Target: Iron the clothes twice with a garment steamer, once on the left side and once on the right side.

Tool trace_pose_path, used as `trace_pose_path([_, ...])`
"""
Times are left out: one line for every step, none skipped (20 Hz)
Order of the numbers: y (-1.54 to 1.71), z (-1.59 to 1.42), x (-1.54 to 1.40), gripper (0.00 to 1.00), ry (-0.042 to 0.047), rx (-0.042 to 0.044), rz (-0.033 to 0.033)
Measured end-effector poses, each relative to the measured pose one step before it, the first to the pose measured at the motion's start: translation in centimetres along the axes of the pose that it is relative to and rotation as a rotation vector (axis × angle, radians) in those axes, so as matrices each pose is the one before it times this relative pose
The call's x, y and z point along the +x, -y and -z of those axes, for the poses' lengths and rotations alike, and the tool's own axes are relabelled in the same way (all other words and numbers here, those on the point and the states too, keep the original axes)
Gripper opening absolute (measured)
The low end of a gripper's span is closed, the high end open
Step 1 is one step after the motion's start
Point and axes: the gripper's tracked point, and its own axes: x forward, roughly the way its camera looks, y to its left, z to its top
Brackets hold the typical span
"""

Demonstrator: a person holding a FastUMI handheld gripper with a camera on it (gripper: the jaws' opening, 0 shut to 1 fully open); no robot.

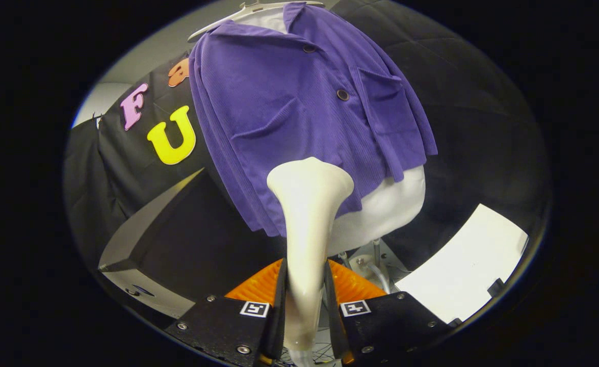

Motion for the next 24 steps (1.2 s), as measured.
trace_pose_path([0.440, 1.276, 0.328, 0.37, -0.01925, 0.00201, 0.00520])
trace_pose_path([0.281, 0.831, 0.022, 0.36, -0.01424, 0.00229, 0.00525])
trace_pose_path([0.296, 0.808, 0.091, 0.36, -0.01037, -0.00003, 0.00171])
trace_pose_path([0.352, 0.768, -0.011, 0.36, -0.01183, 0.00463, 0.00284])
trace_pose_path([0.438, 0.992, -0.107, 0.37, -0.00938, 0.00441, 0.00496])
trace_pose_path([0.370, 0.721, -0.126, 0.36, -0.01175, 0.00603, 0.00555])
trace_pose_path([-0.009, 0.509, -0.012, 0.36, -0.00968, 0.00386, 0.00155])
trace_pose_path([0.184, 0.498, -0.205, 0.36, -0.00271, 0.00367, -0.00057])
trace_pose_path([0.187, 0.572, -0.728, 0.36, 0.00174, 0.00104, -0.00051])
trace_pose_path([0.330, 0.172, -0.705, 0.36, 0.01117, 0.00187, 0.00321])
trace_pose_path([0.073, -0.413, -0.763, 0.36, 0.01880, 0.00559, 0.00422])
trace_pose_path([-0.096, -0.679, -0.873, 0.36, 0.01966, 0.00376, -0.00164])
trace_pose_path([-0.518, -0.799, -1.258, 0.37, 0.02996, 0.00123, -0.01032])
trace_pose_path([-0.413, -1.092, -1.042, 0.36, 0.03296, -0.00024, -0.01290])
trace_pose_path([-0.539, -1.200, -1.477, 0.36, 0.03322, -0.00032, -0.01544])
trace_pose_path([-0.716, -1.714, -1.234, 0.36, 0.04117, -0.00259, -0.01982])
trace_pose_path([-0.733, -1.948, -1.393, 0.36, 0.04130, -0.01088, -0.01829])
trace_pose_path([-0.561, -2.069, -0.889, 0.36, 0.03724, -0.01457, -0.01199])
trace_pose_path([-0.421, -2.111, -0.850, 0.36, 0.03502, -0.01518, -0.01147])
trace_pose_path([-0.361, -2.217, -0.997, 0.36, 0.04984, -0.00510, -0.00684])
trace_pose_path([-0.706, -2.293, -0.609, 0.36, 0.04165, -0.00894, -0.00714])
trace_pose_path([-0.324, -2.300, -0.785, 0.36, 0.05098, -0.00381, -0.00687])
trace_pose_path([-0.526, -2.046, -0.505, 0.36, 0.03737, -0.00399, -0.00651])
trace_pose_path([-0.304, -1.573, -0.298, 0.36, 0.02374, -0.00616, -0.00677])
